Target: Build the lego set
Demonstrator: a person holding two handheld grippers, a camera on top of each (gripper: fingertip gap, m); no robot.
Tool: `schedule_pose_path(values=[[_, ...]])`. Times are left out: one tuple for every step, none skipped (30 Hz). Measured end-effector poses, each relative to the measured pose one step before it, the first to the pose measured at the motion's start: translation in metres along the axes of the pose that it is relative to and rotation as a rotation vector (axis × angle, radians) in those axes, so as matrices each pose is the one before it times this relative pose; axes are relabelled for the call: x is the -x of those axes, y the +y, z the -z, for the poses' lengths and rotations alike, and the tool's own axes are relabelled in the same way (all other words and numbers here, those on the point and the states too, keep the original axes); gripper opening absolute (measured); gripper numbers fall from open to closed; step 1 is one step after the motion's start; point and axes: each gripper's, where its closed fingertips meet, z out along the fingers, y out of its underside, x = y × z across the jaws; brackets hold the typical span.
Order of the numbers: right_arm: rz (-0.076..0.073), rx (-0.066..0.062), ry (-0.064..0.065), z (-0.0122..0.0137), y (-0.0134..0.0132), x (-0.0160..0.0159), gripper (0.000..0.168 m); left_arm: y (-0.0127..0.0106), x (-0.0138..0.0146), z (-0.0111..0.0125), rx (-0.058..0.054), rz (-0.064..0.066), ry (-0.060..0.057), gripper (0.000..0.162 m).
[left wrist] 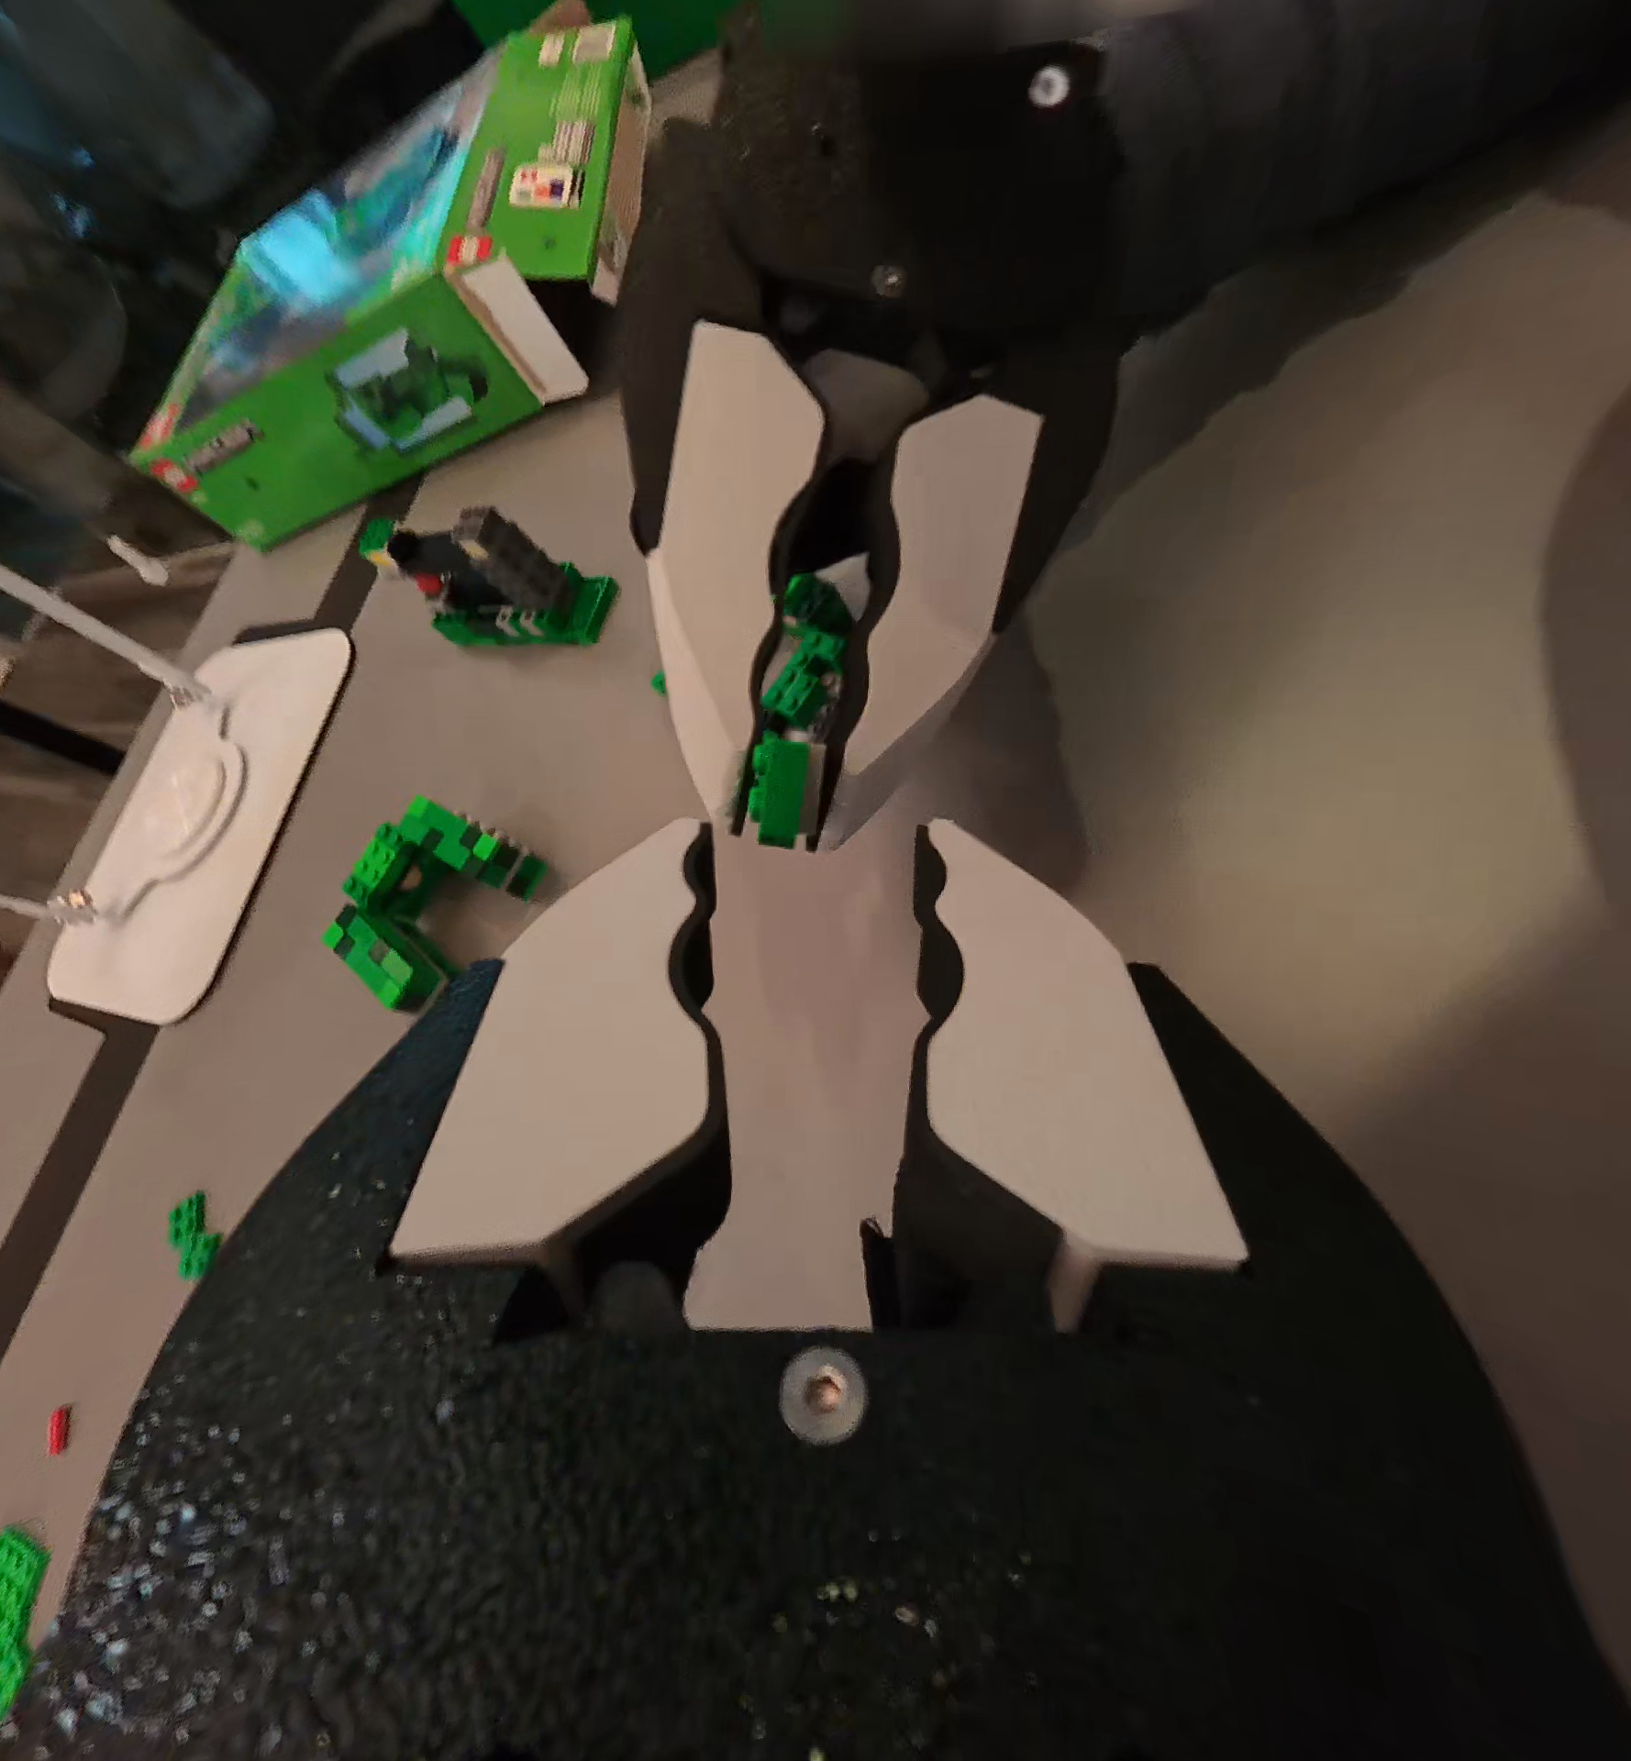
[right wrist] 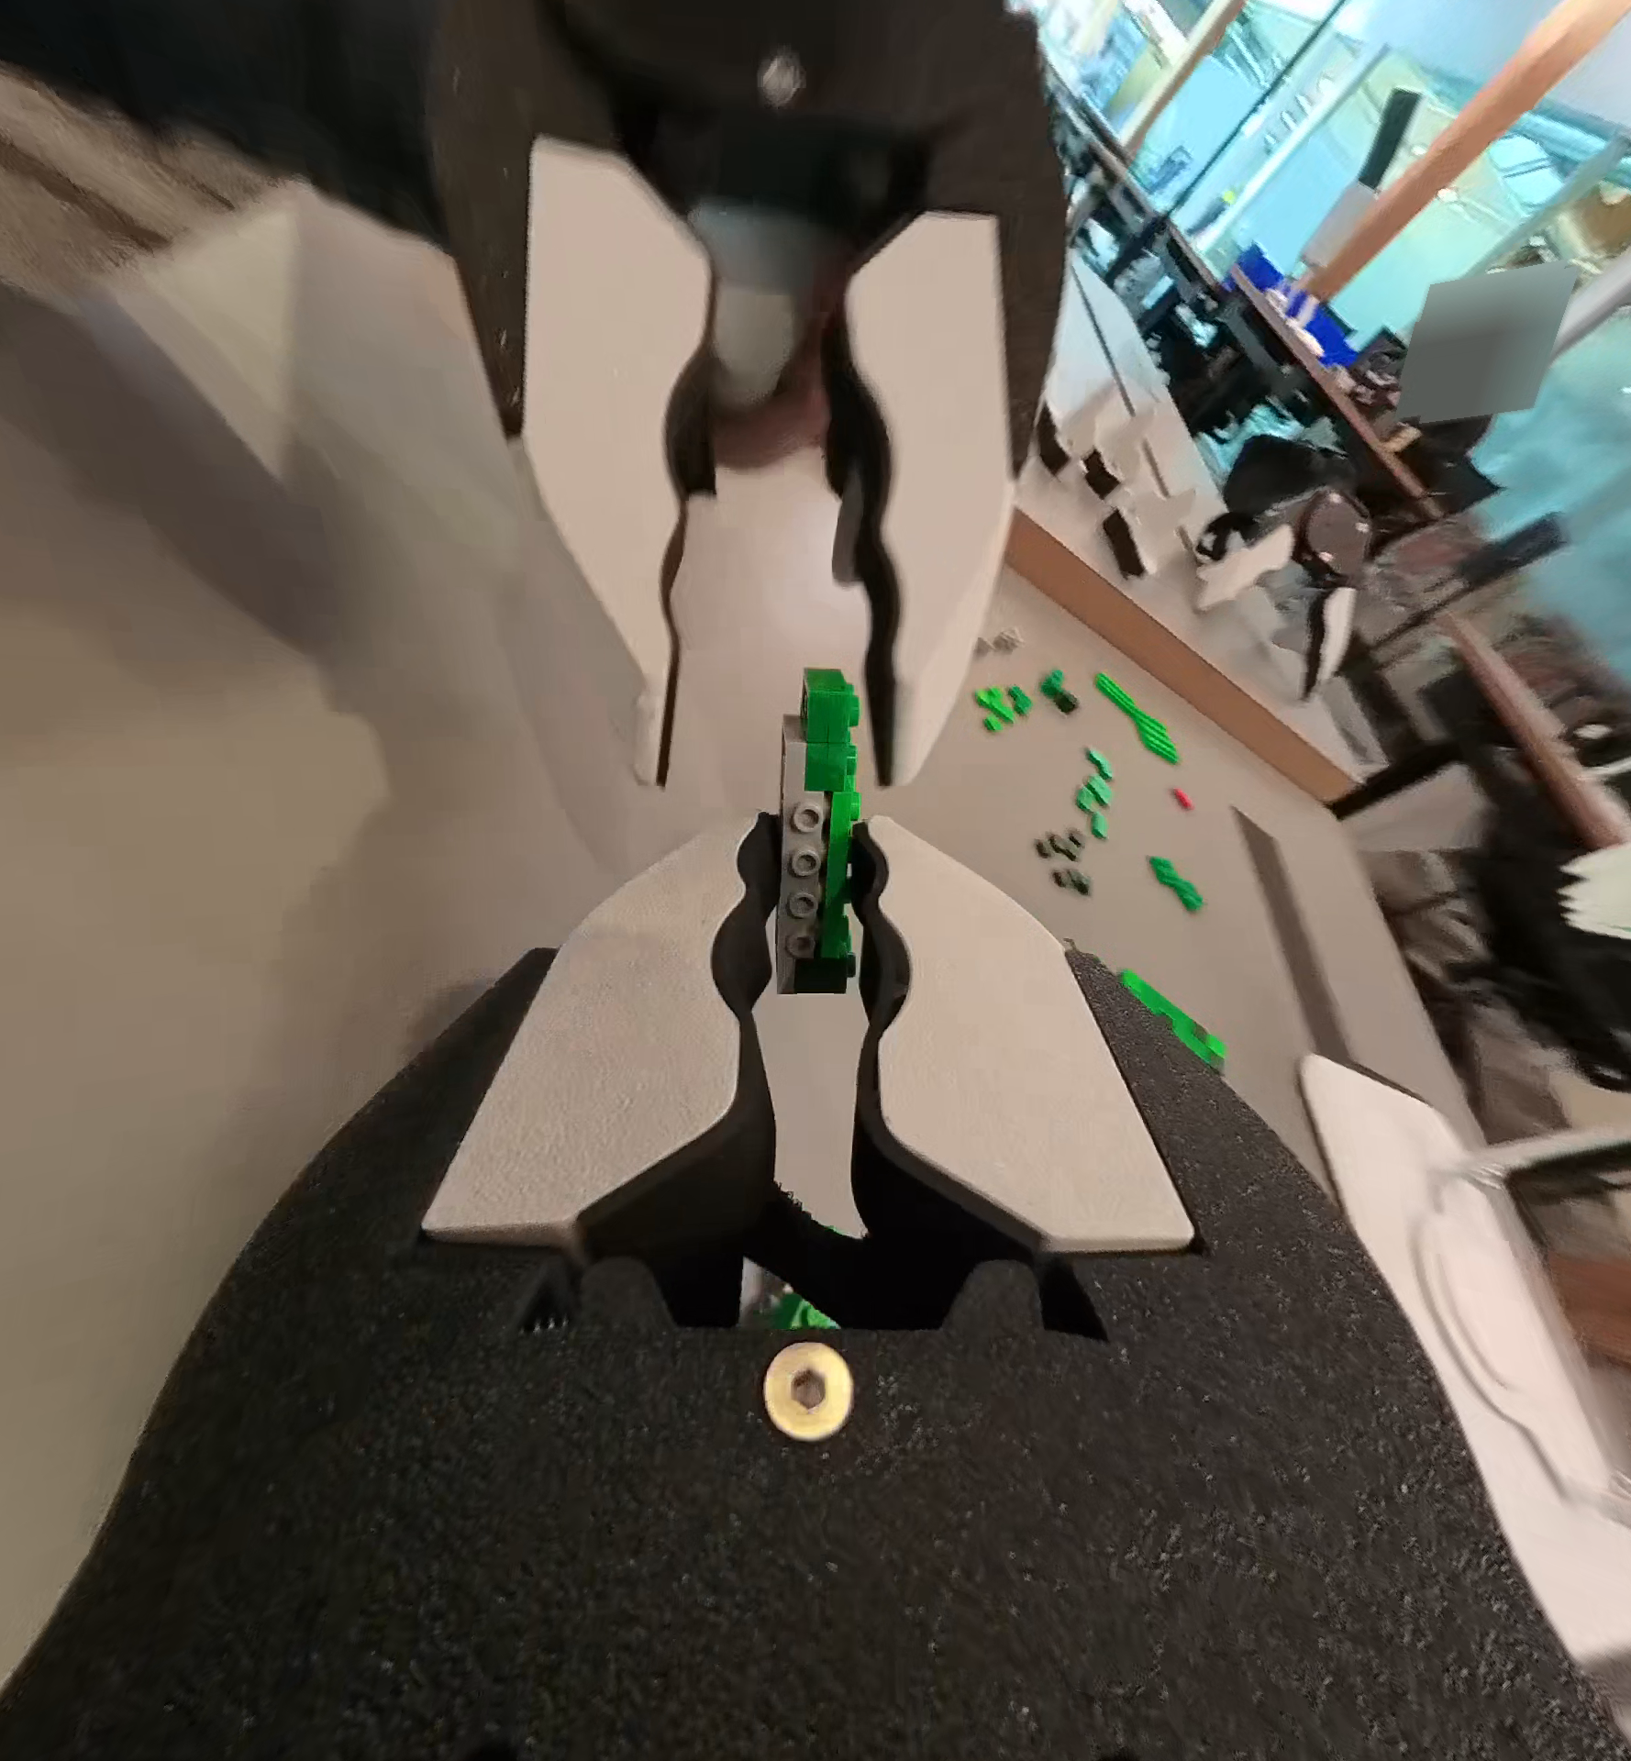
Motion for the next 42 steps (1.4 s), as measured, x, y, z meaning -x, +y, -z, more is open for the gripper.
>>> schedule_pose_path(values=[[-0.0028, -0.0051, -0.0091, 0.00148, -0.00182, -0.00028, 0.014, -0.00345, -0.00178, -0.00040, -0.0224, -0.0163, -0.0037, 0.037], [0.0062, 0.0059, 0.0025, 0.00123, -0.00066, -0.00156, 0.014, -0.00308, -0.00073, -0.00008, -0.0181, -0.0160, -0.0097, 0.035], [0.0105, 0.0060, -0.0025, 0.00108, -0.00091, -0.00042, 0.014, -0.00286, -0.00013, -0.00002, -0.0154, -0.0169, -0.0114, 0.035], [0.0078, 0.0049, -0.0060, 0.00105, -0.00111, 0.00016, 0.014, -0.00216, 0.00040, 0.00016, -0.0102, -0.0154, -0.0117, 0.034], [0.0059, 0.0076, -0.0062, 0.00088, -0.00067, 0.00032, 0.014, -0.00217, 0.00028, 0.00018, -0.0095, -0.0122, -0.0096, 0.033], [0.0085, 0.0082, -0.0062, 0.00059, -0.00035, 0.00048, 0.014, -0.00287, 0.00029, 0.00028, -0.0141, -0.0122, -0.0087, 0.032], [0.0109, 0.0073, -0.0030, 0.00066, -0.00033, 0.00031, 0.014, -0.00347, 0.00012, 0.00043, -0.0173, -0.0136, -0.0073, 0.031], [0.0106, 0.0117, 0.0022, 0.00047, 0.00040, -0.00039, 0.014, -0.00332, -0.00015, 0.00047, -0.0160, -0.0134, -0.0045, 0.029], [0.0102, 0.0098, 0.0004, 0.00048, 0.00035, -0.00014, 0.014, -0.00199, 0.00015, 0.00011, -0.0067, -0.0085, -0.0034, 0.029], [0.0066, 0.0081, -0.0025, 0.00050, 0.00015, 0.00022, 0.014, 0.00022, 0.00047, -0.00042, 0.0062, -0.0024, -0.0009, 0.027], [0.0039, 0.0085, -0.0036, 0.00030, 0.00023, 0.00050, 0.014, 0.00105, 0.00001, -0.00071, 0.0108, 0.0019, 0.0035, 0.026], [0.0041, 0.0074, -0.0034, -0.00003, 0.00016, 0.00055, 0.014, 0.00040, -0.00015, -0.00052, 0.0059, 0.0008, 0.0038, 0.024], [0.0057, 0.0045, -0.0048, 0.00006, -0.00027, 0.00102, 0.014, 0.00010, -0.00034, -0.00042, 0.0033, -0.0022, 0.0042, 0.023], [0.0061, 0.0013, -0.0066, -0.00010, -0.00092, 0.00155, 0.014, 0.00018, -0.00045, -0.00039, 0.0036, -0.0019, 0.0039, 0.021], [0.0049, 0.0055, -0.0050, -0.00009, -0.00070, 0.00124, 0.014, 0.00032, -0.00057, -0.00052, 0.0057, -0.0006, 0.0044, 0.019], [0.0116, 0.0137, 0.0013, -0.00004, 0.00093, 0.00022, 0.014, 0.00044, -0.00031, -0.00017, 0.0055, 0.0000, 0.0030, 0.018], [0.0130, 0.0090, -0.0027, 0.00013, 0.00016, 0.00080, 0.014, 0.00019, 0.00017, -0.00011, 0.0035, 0.0039, -0.0012, 0.016], [0.0021, 0.0072, -0.0001, 0.00008, -0.00016, 0.00039, 0.014, 0.00005, 0.00072, 0.00008, 0.0028, 0.0036, -0.0042, 0.013], [-0.0013, 0.0071, -0.0002, 0.00015, -0.00008, -0.00006, 0.014, -0.00003, 0.00005, 0.00038, 0.0023, 0.0009, 0.0001, 0.013], [0.0000, 0.0058, -0.0026, 0.00030, -0.00028, 0.00021, 0.014, -0.00008, -0.00017, 0.00023, 0.0014, 0.0043, 0.0012, 0.013], [0.0002, 0.0030, -0.0011, 0.00049, -0.00076, 0.00007, 0.014, -0.00060, 0.00014, 0.00050, -0.0018, 0.0030, -0.0018, 0.012], [-0.0007, 0.0016, -0.0021, 0.00059, -0.00108, 0.00023, 0.014, -0.00079, -0.00013, 0.00071, -0.0030, -0.0021, -0.0022, 0.012], [-0.0036, 0.0010, 0.0033, 0.00051, -0.00145, -0.00047, 0.014, -0.00095, 0.00018, 0.00108, -0.0020, -0.0078, -0.0048, 0.012], [-0.0026, 0.0019, 0.0078, 0.00063, -0.00163, -0.00111, 0.014, -0.00125, 0.00070, 0.00129, -0.0028, -0.0127, -0.0110, 0.012], [-0.0027, 0.0041, 0.0021, 0.00070, -0.00133, -0.00059, 0.014, -0.00127, 0.00050, 0.00111, -0.0032, -0.0125, -0.0093, 0.012], [-0.0036, 0.0060, 0.0028, 0.00092, -0.00115, -0.00081, 0.014, -0.00150, 0.00030, 0.00085, -0.0042, -0.0102, -0.0084, 0.012], [0.0003, 0.0034, 0.0106, 0.00097, -0.00098, -0.00164, 0.014, -0.00164, 0.00100, 0.00083, -0.0061, -0.0129, -0.0142, 0.012], [0.0012, 0.0012, 0.0118, 0.00088, -0.00080, -0.00167, 0.014, -0.00136, 0.00121, 0.00072, -0.0037, -0.0124, -0.0143, 0.011], [-0.0028, -0.0018, 0.0112, 0.00094, -0.00099, -0.00163, 0.016, -0.00146, 0.00107, 0.00078, -0.0031, -0.0099, -0.0108, 0.011], [-0.0059, -0.0057, 0.0133, 0.00102, -0.00121, -0.00224, 0.018, -0.00151, 0.00127, 0.00097, -0.0049, -0.0087, -0.0111, 0.011], [-0.0093, -0.0063, 0.0129, 0.00106, -0.00075, -0.00246, 0.020, -0.00135, 0.00126, 0.00107, -0.0048, -0.0043, -0.0075, 0.011], [-0.0097, -0.0002, 0.0071, 0.00098, 0.00036, -0.00206, 0.022, -0.00068, 0.00037, 0.00078, -0.0023, 0.0028, 0.0019, 0.011], [-0.0090, 0.0074, -0.0006, 0.00112, 0.00165, -0.00140, 0.025, -0.00042, 0.00036, 0.00070, -0.0016, 0.0041, 0.0020, 0.011], [-0.0054, 0.0072, -0.0059, 0.00128, 0.00167, -0.00060, 0.025, -0.00066, 0.00035, 0.00098, -0.0056, -0.0027, -0.0029, 0.011], [0.0008, -0.0020, -0.0094, 0.00133, 0.00051, 0.00035, 0.024, -0.00060, -0.00005, 0.00082, -0.0053, -0.0014, 0.0005, 0.011], [0.0061, -0.0092, -0.0106, 0.00115, -0.00078, 0.00145, 0.022, -0.00090, -0.00031, 0.00065, -0.0077, 0.0038, 0.0036, 0.011], [0.0111, -0.0083, -0.0062, 0.00067, -0.00116, 0.00150, 0.019, -0.00125, -0.00005, 0.00047, -0.0096, 0.0063, 0.0034, 0.011], [0.0180, -0.0014, 0.0007, 0.00031, -0.00062, 0.00100, 0.015, -0.00079, 0.00080, 0.00035, -0.0066, 0.0023, -0.0039, 0.011], [0.0214, 0.0077, 0.0093, -0.00025, 0.00021, -0.00025, 0.014, 0.00004, 0.00015, 0.00034, -0.0019, -0.0019, 0.0019, 0.011], [0.0182, 0.0110, 0.0048, -0.00017, 0.00043, -0.00005, 0.014, 0.00032, -0.00003, 0.00004, -0.0011, -0.0010, 0.0032, 0.011], [0.0090, 0.0126, -0.0010, -0.00017, 0.00046, 0.00034, 0.013, 0.00037, -0.00044, 0.00000, -0.0010, -0.0010, 0.0031, 0.011], [0.0046, 0.0109, 0.0012, -0.00003, 0.00033, -0.00018, 0.013, 0.00030, 0.00009, -0.00001, -0.0005, 0.0003, -0.0014, 0.011]])
